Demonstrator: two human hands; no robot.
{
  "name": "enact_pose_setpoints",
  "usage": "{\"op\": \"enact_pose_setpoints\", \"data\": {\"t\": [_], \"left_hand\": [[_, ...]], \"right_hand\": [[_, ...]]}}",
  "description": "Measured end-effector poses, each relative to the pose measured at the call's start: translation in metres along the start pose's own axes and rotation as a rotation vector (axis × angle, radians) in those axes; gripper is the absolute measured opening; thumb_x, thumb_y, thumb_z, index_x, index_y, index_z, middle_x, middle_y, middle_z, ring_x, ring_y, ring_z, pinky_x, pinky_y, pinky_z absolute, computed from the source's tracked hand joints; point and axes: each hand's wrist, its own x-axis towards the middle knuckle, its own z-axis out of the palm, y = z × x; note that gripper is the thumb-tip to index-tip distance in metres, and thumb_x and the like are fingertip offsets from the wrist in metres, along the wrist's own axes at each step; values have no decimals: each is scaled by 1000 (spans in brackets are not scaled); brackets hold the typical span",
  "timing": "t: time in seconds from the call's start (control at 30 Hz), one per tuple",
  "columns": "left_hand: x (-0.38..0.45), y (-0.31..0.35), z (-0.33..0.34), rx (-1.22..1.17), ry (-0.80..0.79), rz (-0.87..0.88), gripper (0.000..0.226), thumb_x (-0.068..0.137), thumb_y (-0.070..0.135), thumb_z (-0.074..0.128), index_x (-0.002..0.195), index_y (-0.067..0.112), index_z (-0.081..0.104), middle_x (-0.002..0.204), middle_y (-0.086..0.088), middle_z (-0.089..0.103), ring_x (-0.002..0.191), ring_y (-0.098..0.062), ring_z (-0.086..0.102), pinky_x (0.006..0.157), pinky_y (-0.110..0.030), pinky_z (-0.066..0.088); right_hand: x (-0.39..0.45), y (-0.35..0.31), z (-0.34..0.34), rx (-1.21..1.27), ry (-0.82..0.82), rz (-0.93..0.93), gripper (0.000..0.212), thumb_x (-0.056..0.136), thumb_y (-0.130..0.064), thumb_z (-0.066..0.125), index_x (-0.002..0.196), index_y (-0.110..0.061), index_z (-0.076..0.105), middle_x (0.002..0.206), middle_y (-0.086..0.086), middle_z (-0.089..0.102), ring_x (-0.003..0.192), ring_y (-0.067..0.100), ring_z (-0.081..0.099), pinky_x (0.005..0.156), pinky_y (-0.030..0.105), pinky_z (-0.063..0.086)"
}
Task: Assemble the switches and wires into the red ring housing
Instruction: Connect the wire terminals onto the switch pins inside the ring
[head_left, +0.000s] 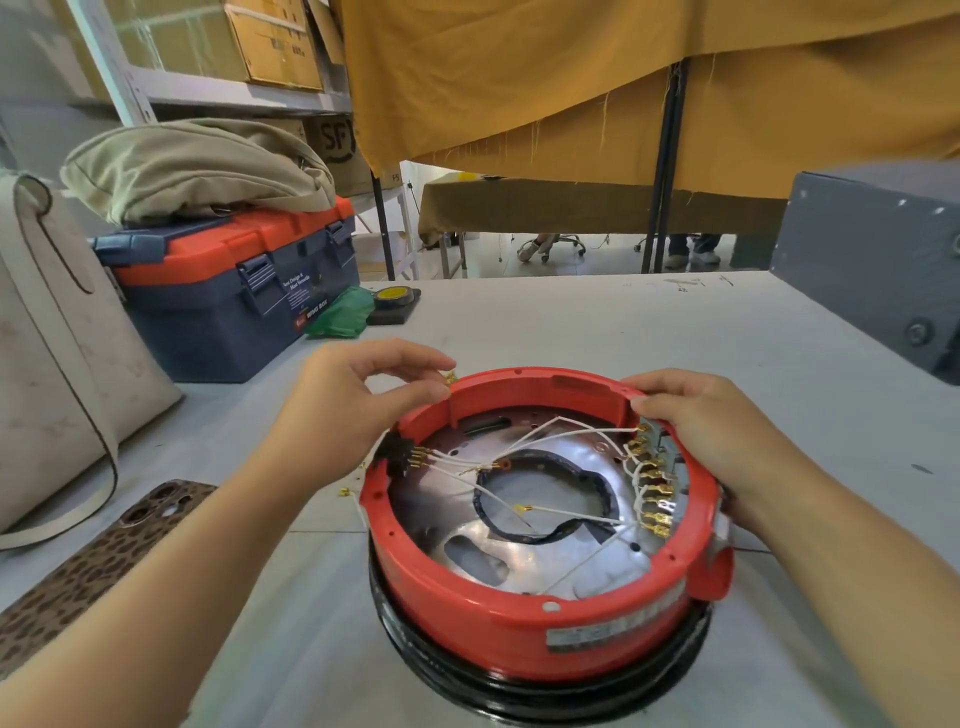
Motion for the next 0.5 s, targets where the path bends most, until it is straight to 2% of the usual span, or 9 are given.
{"op": "enact_pose_setpoints", "data": {"t": [0.07,0.17,0.23,0.37,0.5], "left_hand": [[5,15,5,26,-56,44,17,76,18,74,85,32,72,76,17,71,77,3,64,75,-5,44],[13,35,19,22,-176,72,12,77,16,74,82,26,73,79,13,73,76,2,65,75,-6,46],[16,46,31,19,-253,85,12,77,15,74,79,27,73,78,11,73,73,1,65,73,-9,48],[23,57,56,80,-337,110,7,76,20,75,75,27,73,76,6,71,70,-5,64,73,-27,51],[25,60,75,131,-394,122,3,78,22,74,75,22,73,72,3,71,66,-10,61,67,-28,47]], "right_hand": [[0,1,2,-9,22,-5,20,88,-3,54,92,-13,71,88,13,72,87,33,67,87,46,53],[0,2,6,23,56,2,20,87,-3,54,89,-14,70,92,16,71,93,37,65,89,49,52],[1,4,9,40,70,7,20,87,-3,53,89,-14,70,92,14,70,92,35,66,89,50,51],[3,7,8,73,59,27,20,86,-4,52,92,-13,69,93,16,70,91,35,66,88,49,52],[3,6,5,109,12,39,19,88,-3,51,95,-9,67,100,25,67,79,29,62,79,41,51]]}}
